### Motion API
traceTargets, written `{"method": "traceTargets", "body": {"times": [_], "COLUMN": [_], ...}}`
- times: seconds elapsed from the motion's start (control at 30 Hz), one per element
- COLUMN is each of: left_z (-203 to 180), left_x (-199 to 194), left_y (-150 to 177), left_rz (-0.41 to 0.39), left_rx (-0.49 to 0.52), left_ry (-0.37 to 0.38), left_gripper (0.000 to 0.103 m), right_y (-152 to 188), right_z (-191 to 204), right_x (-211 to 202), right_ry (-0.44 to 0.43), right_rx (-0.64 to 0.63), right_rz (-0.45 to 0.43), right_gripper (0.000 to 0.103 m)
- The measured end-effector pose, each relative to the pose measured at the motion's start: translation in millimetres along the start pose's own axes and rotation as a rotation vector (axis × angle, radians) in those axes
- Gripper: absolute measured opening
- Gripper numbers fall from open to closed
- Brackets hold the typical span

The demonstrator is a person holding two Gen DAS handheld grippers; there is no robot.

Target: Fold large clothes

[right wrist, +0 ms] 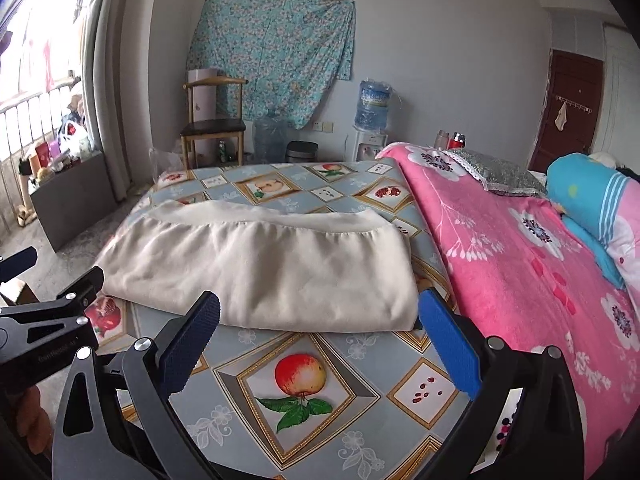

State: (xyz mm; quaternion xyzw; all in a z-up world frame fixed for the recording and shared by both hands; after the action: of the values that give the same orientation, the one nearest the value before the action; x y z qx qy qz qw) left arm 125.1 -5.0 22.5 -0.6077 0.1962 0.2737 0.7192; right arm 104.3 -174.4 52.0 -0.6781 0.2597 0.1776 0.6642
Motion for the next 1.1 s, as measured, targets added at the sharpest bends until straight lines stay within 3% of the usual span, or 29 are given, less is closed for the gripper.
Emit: {"method": "traceTargets", "body": {"times": [0.37, 0.7, 1.1], "left_z": [-26, -29, -29], "left_x": [39, 47, 43], "left_y": [29, 35, 34], "left_rz": [0.177, 0.218, 0.213], "left_rx": [-0.018, 0.007, 0.014], "left_ry": [0.094, 0.079, 0.078], "left_gripper": [0.095, 0.095, 0.095], "right_y": [28, 37, 38], "right_z": [-2, -2, -2], "right_x": [36, 43, 39], "right_ry": [0.022, 0.009, 0.025], "right_rx": [0.007, 0.023, 0.013], "right_rz": [0.134, 0.171, 0.171], "right_gripper": [0.097, 0.097, 0.097]}}
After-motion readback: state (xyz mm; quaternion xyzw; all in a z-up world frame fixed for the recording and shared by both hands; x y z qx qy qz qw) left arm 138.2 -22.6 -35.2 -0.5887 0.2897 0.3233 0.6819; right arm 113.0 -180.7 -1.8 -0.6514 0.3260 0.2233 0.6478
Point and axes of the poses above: each gripper's, at about its wrist camera, not at the fingertips, and x roughly the way its jaws point, z to its left, y to its underside, the point moved 8 cm from there along x, roughly the way its jaws point, and after that the axes turned 6 degrees about x, right-handed, at the moved point
